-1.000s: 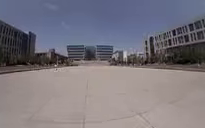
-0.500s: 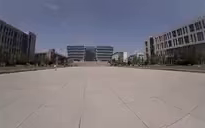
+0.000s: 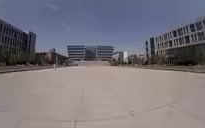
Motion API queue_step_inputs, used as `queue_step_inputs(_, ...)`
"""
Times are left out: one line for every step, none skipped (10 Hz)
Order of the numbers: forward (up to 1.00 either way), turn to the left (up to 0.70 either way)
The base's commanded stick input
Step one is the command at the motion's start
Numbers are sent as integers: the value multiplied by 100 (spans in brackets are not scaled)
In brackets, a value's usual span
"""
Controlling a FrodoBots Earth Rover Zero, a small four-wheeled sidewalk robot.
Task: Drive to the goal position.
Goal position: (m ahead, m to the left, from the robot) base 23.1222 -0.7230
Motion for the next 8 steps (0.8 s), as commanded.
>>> queue_step_inputs(70,2)
queue_step_inputs(70,2)
queue_step_inputs(70,2)
queue_step_inputs(70,2)
queue_step_inputs(70,2)
queue_step_inputs(70,2)
queue_step_inputs(70,2)
queue_step_inputs(70,2)
